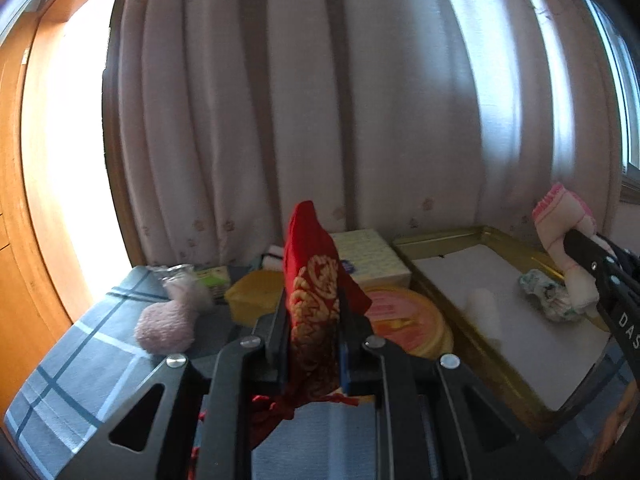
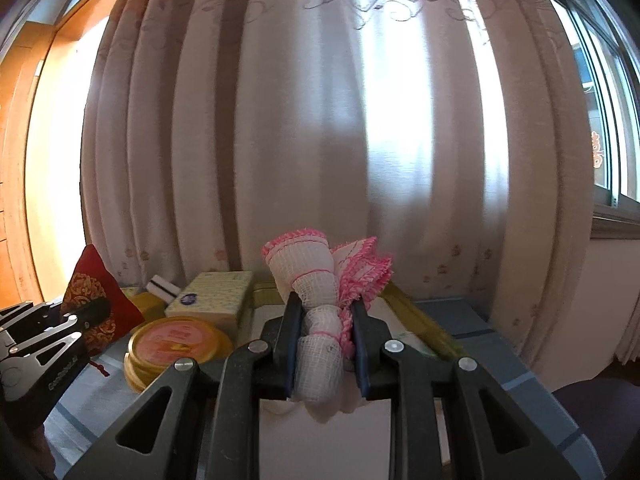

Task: Organize soft objects
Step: 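Lift and carry the pouch and pink-trimmed towel over the gold tray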

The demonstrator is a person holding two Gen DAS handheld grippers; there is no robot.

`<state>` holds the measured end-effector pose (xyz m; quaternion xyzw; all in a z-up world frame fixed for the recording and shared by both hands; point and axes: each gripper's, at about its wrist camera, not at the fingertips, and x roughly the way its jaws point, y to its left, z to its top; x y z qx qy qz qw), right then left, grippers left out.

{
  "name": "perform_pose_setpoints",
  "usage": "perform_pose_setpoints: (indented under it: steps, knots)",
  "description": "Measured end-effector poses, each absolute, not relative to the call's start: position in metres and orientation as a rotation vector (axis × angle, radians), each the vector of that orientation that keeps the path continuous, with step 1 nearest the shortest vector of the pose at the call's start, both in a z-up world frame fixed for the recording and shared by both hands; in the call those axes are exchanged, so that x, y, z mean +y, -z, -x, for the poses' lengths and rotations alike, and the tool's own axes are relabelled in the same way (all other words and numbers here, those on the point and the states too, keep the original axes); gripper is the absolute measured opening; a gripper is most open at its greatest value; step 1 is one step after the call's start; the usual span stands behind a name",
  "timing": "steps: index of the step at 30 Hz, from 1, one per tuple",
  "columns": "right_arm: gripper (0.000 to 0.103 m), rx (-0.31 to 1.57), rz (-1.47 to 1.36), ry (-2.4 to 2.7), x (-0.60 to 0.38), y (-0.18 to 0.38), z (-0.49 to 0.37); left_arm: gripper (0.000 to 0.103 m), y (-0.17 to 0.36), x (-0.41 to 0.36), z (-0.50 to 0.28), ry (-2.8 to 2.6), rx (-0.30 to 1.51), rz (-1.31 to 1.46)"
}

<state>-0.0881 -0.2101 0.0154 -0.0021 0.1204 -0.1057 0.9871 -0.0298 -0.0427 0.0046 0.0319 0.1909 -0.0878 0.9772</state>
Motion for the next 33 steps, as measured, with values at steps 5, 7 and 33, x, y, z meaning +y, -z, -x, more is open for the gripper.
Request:
perform_pose_setpoints:
  steps: [5,7,33]
  knots:
    - [0.025,0.252,-0.02,0.252,-0.234,-0.016,0.091,0.016,-0.006,-0.059,0.031,0.222,0.37,-0.067]
    - [0.025,0.253,-0.02,0.27,-0.242,-0.016,0.093,0.016,-0.007,-0.065,0.032,0.238,0.364,-0.068]
    - [0.025,0.387,-0.022,0.276,-0.296,-0.009,0.065,0.016,-0.006,-0.171,0.018,0.503,0.482,-0.085]
